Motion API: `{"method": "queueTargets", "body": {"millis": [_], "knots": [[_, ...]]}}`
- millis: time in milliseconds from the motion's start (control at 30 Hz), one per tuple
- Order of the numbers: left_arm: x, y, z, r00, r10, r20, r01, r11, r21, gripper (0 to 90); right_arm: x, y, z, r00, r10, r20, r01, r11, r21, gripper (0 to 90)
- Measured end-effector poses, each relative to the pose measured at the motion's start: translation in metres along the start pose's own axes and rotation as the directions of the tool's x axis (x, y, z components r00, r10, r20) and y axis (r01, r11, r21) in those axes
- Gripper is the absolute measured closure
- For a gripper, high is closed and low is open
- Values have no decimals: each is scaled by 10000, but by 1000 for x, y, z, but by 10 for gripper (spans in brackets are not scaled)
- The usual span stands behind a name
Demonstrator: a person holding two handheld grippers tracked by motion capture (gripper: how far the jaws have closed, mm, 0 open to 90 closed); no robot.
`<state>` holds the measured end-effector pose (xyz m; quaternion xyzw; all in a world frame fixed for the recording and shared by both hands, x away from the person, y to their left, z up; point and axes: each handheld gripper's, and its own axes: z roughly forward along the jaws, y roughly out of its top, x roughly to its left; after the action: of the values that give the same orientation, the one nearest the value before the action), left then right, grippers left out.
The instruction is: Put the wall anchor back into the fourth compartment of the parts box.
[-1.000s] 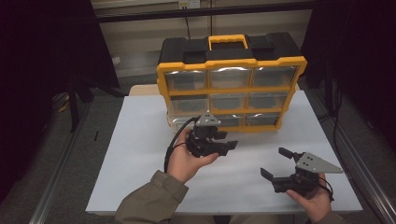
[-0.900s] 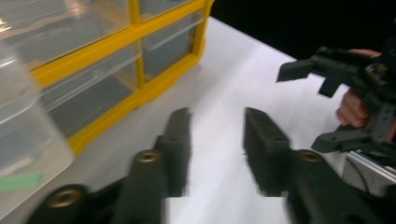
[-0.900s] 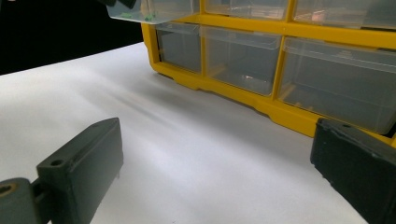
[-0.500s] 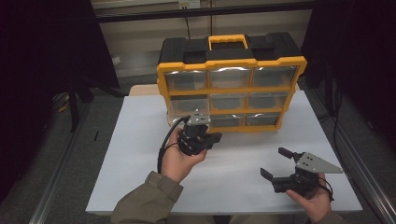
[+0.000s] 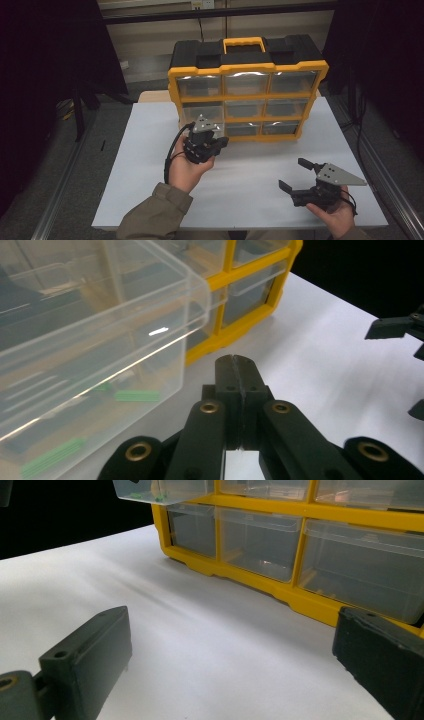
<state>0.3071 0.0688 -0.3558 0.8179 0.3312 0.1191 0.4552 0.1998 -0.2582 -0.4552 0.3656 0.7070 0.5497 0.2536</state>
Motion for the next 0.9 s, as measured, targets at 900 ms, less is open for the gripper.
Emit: {"method": "queueTargets", "body": {"millis": [900], "knots": [[16, -6, 2, 9959, -540, -730, 500, 9972, -551, 900, 0, 0, 0, 10000, -13, -27, 13, 10000, -11, 24]]}}
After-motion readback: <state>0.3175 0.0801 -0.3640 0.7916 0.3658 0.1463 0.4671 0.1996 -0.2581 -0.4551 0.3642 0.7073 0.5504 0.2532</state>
